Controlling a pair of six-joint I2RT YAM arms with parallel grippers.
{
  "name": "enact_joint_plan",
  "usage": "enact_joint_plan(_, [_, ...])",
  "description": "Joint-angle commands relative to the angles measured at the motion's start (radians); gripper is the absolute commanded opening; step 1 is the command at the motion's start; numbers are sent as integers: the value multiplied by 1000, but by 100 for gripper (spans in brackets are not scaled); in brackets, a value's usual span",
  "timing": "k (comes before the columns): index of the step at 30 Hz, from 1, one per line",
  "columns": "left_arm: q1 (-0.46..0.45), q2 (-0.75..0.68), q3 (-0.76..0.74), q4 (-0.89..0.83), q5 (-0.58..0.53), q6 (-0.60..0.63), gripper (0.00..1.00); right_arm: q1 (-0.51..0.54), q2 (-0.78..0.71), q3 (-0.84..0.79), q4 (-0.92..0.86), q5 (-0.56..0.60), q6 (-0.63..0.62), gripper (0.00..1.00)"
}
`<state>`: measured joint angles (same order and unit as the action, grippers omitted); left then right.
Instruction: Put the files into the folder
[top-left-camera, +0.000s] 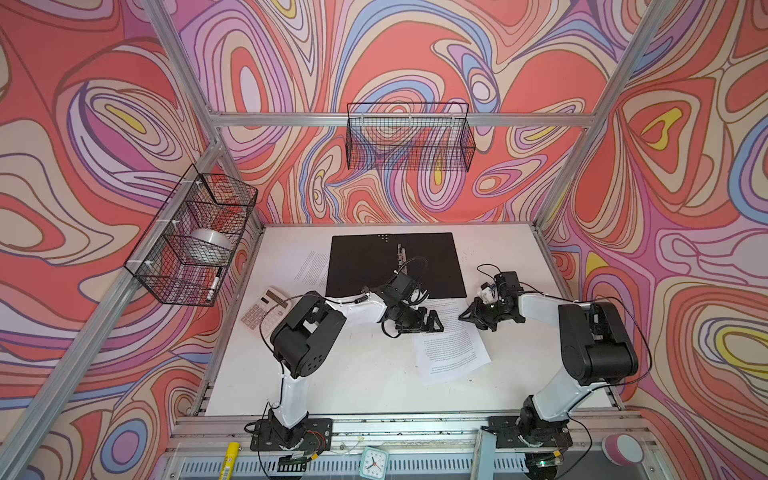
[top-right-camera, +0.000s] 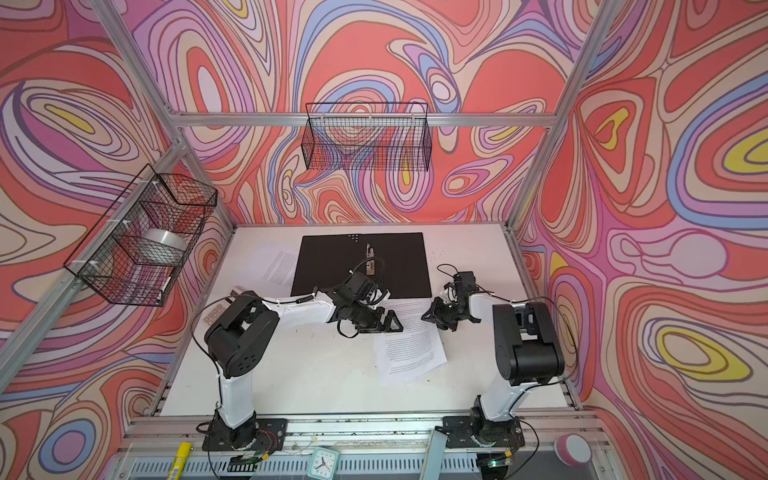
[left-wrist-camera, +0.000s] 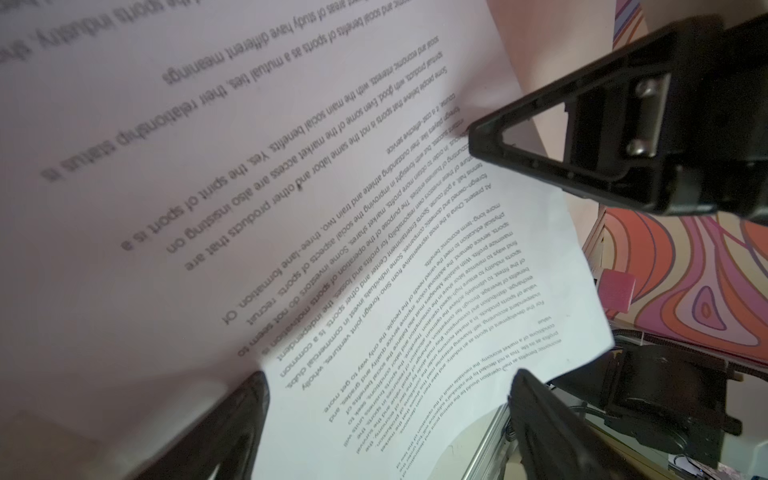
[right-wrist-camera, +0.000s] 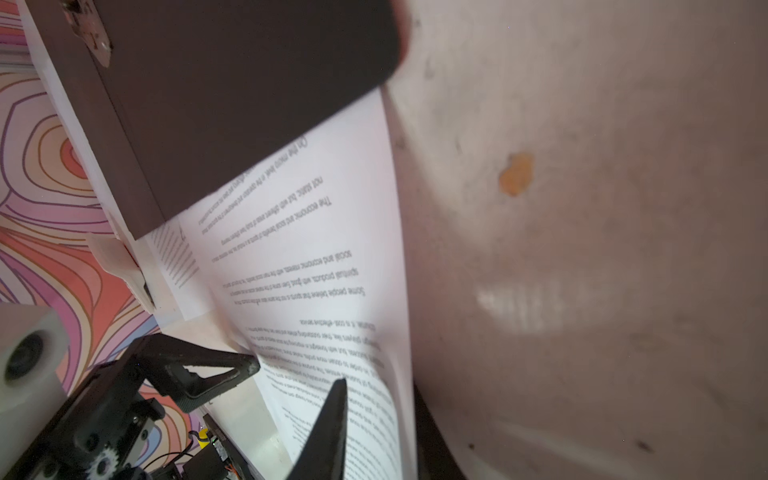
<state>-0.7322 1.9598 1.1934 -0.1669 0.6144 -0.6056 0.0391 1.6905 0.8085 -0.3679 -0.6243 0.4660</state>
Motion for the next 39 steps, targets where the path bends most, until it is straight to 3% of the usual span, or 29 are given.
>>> enact_joint_plan(1, [14,58,-46,-130,-75,-7,91,-6,-24,-37,-24,43,9,10])
enact_joint_plan(4, [16,52,-38,-114,-46,-20,92,-12,-44,-60,-21,49,16,0])
enact_joint_plan(11, [16,3,-14,-105,10,-34,93,-19,-94,-98,-32,55,35,0])
enact_joint_plan(13, [17,-23,-4,-112,19,-27,100,-20,-117,-111,-35,60,52,0])
enact_joint_plan(16, [25,-79,0,-140,13,-12,100,-27,-161,-125,-58,82,71,0])
enact_joint_plan(25, [109,-292,-12,-297,2,92,100,-138,-351,-129,-173,111,84,0])
enact_joint_plan(32, [206,-512,26,-481,-73,254,100,-176,-476,-34,-298,180,84,0])
enact_joint_plan(39, [267,-756,-70,-428,-210,312,100,-176,-512,104,-361,137,55,0])
